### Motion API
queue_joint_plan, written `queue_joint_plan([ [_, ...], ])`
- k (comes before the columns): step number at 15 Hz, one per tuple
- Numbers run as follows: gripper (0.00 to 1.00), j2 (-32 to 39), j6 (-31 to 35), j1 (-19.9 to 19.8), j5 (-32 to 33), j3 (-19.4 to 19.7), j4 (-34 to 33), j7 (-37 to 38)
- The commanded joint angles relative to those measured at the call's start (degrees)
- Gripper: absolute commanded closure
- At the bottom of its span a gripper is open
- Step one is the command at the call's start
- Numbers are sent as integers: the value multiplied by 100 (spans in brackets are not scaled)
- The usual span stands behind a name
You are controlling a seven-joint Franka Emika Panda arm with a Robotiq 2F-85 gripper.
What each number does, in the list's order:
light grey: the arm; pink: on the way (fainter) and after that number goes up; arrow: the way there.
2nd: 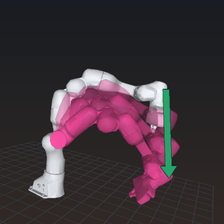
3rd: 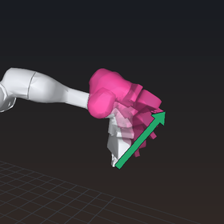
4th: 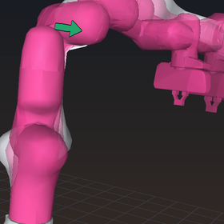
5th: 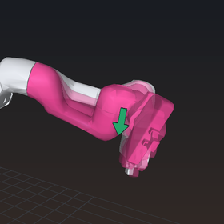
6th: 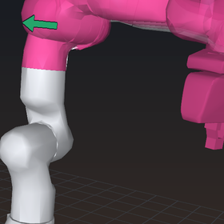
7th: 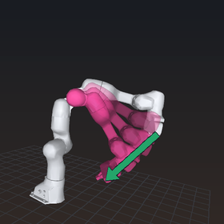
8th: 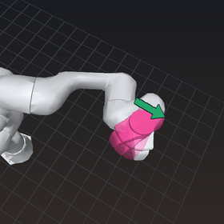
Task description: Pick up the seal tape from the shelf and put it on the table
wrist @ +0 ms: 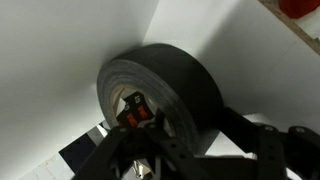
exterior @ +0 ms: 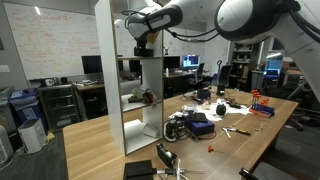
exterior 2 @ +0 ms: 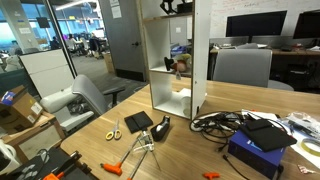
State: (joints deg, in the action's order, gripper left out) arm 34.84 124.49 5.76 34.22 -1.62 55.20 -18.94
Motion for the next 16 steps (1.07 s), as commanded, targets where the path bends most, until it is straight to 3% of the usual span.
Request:
queue_joint_plan([
  [1, 78, -146, -551, 115, 61, 116, 94, 282],
  [4, 92, -390, -777, 265, 149, 145, 321, 588],
  [6, 86, -565, -955, 358, 211, 157, 498, 835],
  [16, 86, -1951, -1781, 568, 270, 51, 2201, 2028],
])
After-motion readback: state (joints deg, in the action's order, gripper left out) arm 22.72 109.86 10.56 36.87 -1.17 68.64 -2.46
